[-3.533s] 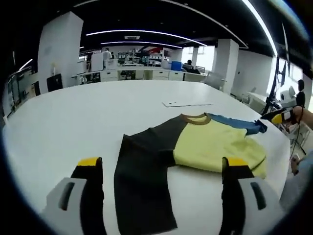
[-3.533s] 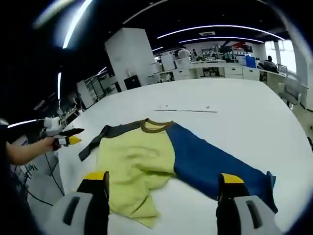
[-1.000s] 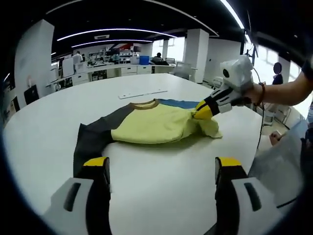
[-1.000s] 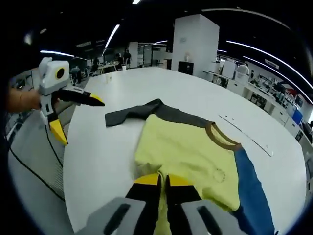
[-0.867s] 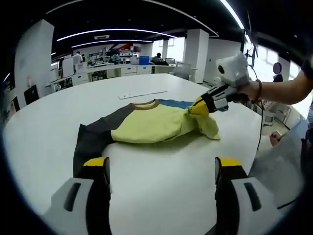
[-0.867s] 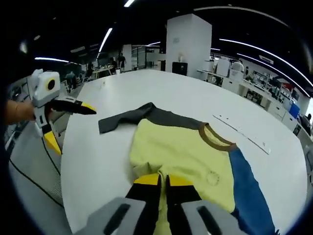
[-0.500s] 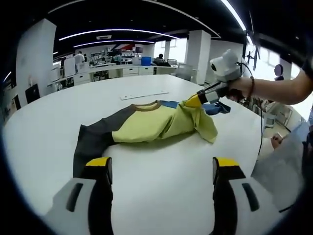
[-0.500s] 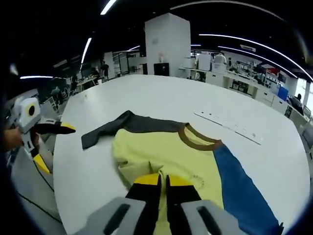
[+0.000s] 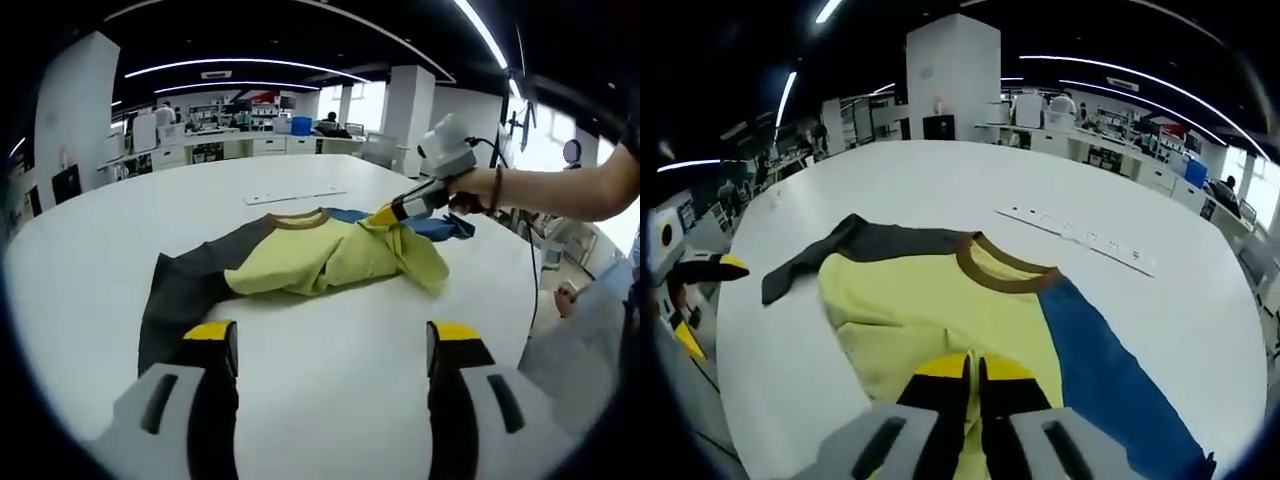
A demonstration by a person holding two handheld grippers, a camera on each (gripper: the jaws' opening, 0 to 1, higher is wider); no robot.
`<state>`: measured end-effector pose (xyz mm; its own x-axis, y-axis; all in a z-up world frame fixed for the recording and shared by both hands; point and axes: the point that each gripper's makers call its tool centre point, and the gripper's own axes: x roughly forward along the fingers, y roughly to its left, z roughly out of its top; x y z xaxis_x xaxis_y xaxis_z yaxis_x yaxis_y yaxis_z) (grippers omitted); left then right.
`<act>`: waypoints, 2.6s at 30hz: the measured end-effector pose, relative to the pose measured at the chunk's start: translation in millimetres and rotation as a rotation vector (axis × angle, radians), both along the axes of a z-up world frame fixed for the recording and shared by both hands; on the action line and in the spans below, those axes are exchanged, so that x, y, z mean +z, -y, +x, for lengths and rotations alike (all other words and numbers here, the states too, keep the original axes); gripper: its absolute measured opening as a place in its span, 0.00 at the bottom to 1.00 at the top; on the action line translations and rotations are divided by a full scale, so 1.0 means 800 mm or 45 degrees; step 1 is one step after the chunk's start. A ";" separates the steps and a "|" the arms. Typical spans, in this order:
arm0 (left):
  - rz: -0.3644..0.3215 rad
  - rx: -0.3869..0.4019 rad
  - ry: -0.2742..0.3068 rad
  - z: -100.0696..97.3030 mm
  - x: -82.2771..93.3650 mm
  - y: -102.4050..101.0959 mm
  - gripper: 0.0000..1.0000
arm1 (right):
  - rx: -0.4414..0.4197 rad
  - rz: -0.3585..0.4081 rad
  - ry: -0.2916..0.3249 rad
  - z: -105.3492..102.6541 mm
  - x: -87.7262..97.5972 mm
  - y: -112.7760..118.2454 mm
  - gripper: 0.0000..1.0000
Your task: Fold the garment on the visible template until the final outline fits inside the template.
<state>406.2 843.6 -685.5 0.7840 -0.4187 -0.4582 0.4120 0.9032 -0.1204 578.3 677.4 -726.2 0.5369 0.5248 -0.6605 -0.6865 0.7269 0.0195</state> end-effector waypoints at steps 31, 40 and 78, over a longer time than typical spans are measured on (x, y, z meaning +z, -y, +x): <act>-0.098 0.017 -0.034 0.021 -0.005 0.037 0.57 | -0.239 0.290 -0.181 -0.013 -0.006 0.040 0.33; -0.143 -0.021 -0.002 0.051 0.000 0.080 0.51 | -0.089 0.319 -0.169 -0.072 0.031 0.042 0.52; 0.031 -0.224 -0.107 0.113 -0.085 0.202 0.27 | 0.014 -0.029 0.014 -0.168 -0.020 0.042 0.20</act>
